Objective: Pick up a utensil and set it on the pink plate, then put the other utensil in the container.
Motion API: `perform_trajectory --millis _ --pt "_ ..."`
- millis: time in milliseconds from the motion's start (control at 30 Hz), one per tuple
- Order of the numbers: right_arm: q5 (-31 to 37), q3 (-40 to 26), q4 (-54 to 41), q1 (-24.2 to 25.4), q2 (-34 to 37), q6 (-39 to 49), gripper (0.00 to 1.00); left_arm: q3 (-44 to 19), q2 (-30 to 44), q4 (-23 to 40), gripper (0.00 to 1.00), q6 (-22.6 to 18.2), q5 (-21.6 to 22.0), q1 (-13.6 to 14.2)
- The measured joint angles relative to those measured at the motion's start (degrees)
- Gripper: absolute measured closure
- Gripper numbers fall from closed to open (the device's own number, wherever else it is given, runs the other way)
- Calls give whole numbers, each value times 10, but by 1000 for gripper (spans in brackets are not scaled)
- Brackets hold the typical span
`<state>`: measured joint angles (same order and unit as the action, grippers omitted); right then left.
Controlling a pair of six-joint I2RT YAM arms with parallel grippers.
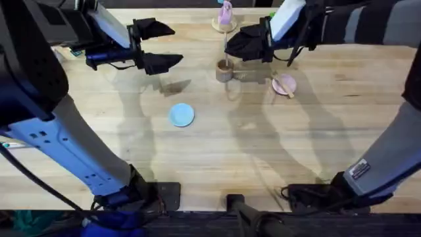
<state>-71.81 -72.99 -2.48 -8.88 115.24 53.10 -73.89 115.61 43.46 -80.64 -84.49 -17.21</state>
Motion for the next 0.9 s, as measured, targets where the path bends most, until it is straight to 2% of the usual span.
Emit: perform_trajectory --millis 233,467,867,900 --pt "15 0 -1 -5 15 44 968 0 0 0 8 0 0 0" --pt "20 0 -12 -7 46 53 968 0 0 0 8 0 0 0" --pt "22 0 -25 -7 47 57 968 0 0 0 8 0 0 0" --pt "22 0 -26 -7 47 57 943 0 0 0 8 0 0 0"
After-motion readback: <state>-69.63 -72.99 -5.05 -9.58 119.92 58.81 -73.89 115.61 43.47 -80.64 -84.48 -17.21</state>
